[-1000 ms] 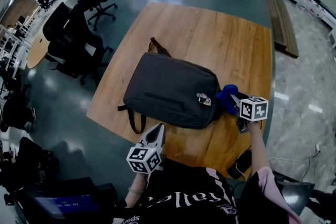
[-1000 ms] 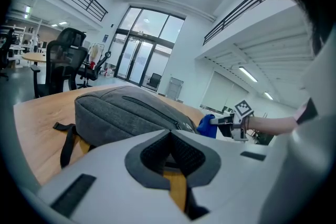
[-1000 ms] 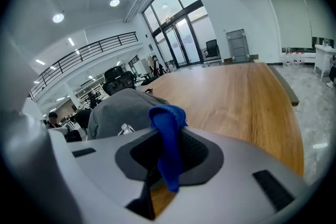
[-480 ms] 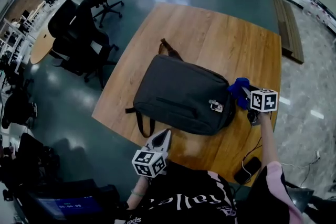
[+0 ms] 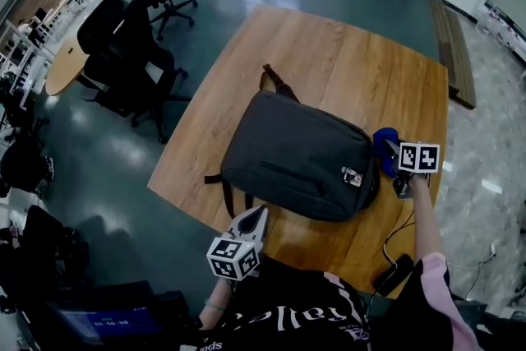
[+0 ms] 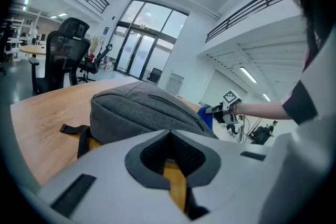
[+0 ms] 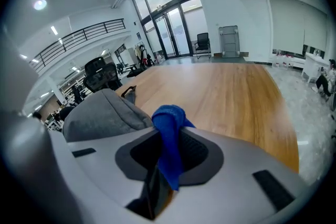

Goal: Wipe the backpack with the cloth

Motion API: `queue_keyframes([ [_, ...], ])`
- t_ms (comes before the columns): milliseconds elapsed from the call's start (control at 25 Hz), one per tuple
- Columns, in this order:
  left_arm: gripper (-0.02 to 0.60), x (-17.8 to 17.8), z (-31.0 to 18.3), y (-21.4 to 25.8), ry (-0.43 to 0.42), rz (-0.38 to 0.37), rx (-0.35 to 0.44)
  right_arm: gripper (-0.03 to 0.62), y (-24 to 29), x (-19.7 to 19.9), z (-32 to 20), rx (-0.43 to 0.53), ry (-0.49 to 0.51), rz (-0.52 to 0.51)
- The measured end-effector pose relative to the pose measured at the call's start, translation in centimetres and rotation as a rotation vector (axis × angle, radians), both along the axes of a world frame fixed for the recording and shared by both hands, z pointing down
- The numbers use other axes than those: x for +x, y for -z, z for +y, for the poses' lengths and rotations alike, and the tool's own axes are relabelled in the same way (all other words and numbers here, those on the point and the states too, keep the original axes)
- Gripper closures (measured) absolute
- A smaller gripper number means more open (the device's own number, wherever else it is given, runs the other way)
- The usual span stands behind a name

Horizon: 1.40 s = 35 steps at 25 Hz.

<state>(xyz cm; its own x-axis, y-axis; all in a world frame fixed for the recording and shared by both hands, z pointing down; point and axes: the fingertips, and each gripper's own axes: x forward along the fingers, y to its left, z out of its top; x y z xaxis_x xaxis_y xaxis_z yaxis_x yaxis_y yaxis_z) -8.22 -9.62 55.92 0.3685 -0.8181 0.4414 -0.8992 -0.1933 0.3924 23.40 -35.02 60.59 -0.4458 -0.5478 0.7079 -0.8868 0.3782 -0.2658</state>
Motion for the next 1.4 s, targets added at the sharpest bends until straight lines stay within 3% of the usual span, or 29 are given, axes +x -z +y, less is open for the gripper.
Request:
queue_keyframes([
  [560, 0.583, -4.1, -0.9, -1.7, -0.047, 0.031, -0.016, 0.528, 2.1, -12.1, -5.5, 0.007, 0.121, 0.055],
  [960, 0.583, -9.6, -1.6, -1.6, -0.003, 0.06, -0.007, 0.528, 3.4, -25.1, -8.2, 0.02, 0.276, 0.062],
  [1400, 0.583, -12.8, -1.1, -2.1, 0.047, 0.086, -0.012, 0.528, 4.9, -37.3, -10.1, 0.038, 0.442, 0.076],
])
